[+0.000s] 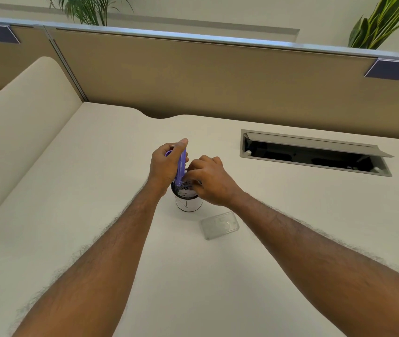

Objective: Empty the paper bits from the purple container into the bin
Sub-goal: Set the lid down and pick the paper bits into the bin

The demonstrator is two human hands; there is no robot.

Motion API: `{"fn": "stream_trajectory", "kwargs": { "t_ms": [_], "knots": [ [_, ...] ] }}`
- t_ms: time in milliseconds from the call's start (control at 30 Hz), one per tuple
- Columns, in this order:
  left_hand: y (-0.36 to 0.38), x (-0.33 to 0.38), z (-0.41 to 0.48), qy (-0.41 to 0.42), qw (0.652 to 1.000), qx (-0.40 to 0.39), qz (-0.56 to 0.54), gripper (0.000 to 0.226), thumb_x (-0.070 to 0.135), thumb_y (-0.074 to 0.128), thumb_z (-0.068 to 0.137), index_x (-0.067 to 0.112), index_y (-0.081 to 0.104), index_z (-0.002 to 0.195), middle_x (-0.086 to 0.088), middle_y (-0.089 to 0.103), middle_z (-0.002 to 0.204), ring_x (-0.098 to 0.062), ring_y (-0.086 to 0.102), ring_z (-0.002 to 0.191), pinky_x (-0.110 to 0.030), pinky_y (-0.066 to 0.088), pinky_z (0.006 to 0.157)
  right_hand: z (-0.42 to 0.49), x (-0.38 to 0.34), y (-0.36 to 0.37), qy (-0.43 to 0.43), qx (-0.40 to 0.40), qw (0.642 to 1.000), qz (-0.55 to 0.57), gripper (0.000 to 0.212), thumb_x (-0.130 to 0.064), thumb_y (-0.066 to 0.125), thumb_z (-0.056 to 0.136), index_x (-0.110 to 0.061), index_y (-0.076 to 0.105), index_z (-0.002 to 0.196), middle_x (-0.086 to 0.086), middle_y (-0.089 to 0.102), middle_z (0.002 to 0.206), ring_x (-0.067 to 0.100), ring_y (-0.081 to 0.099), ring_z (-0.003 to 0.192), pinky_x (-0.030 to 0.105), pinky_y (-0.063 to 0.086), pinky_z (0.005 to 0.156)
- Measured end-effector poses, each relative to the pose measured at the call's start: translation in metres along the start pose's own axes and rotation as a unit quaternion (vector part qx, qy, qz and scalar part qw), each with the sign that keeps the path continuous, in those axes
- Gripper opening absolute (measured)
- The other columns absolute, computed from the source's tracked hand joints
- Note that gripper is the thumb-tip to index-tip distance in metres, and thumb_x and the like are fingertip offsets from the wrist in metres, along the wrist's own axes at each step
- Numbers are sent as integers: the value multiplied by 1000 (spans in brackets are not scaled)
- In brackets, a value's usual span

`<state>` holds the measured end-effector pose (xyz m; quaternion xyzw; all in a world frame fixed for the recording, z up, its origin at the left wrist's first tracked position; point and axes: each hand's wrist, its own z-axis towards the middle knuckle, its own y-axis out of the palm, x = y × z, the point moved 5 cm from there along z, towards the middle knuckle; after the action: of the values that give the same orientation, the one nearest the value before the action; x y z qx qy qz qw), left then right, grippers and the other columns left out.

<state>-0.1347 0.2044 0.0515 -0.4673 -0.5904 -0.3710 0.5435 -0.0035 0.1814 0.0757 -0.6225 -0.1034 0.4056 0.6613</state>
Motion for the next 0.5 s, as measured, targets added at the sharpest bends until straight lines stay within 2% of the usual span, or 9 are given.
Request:
{"fn": "stream_trajectory", "kwargs": {
  "t_ms": [133,333,400,500],
  "knots": [
    [3,2,-1,35,996,-2,76,33,48,62,88,18,64,100,4,67,88,-16,65,76,-22,54,68,-2,-4,3,-20,-1,1000,7,29,-5,66,81,-20,71,104,2,67,102,25,52,93,38,32,79],
    [9,5,0,63,992,-37,101,31,46,62,89,19,62,106,-2,68,100,-11,66,77,-15,51,67,-5,4,4,1,-22,999,-45,28,-12,68,82,-24,71,107,2,65,99,24,50,96,40,31,82],
    [11,6,1,72,991,-44,102,31,45,60,90,19,62,107,-2,69,101,-11,67,78,-17,53,70,-6,7,3,13,-15,999,-41,28,-12,67,82,-23,71,107,2,66,98,24,50,96,40,31,82],
    [10,4,3,53,995,-63,53,31,39,54,95,13,62,111,-6,70,99,-20,68,84,-30,58,78,-7,10,2,27,-3,999,-23,29,-9,63,84,-23,70,108,1,67,96,24,51,95,41,32,82]
  ]
}}
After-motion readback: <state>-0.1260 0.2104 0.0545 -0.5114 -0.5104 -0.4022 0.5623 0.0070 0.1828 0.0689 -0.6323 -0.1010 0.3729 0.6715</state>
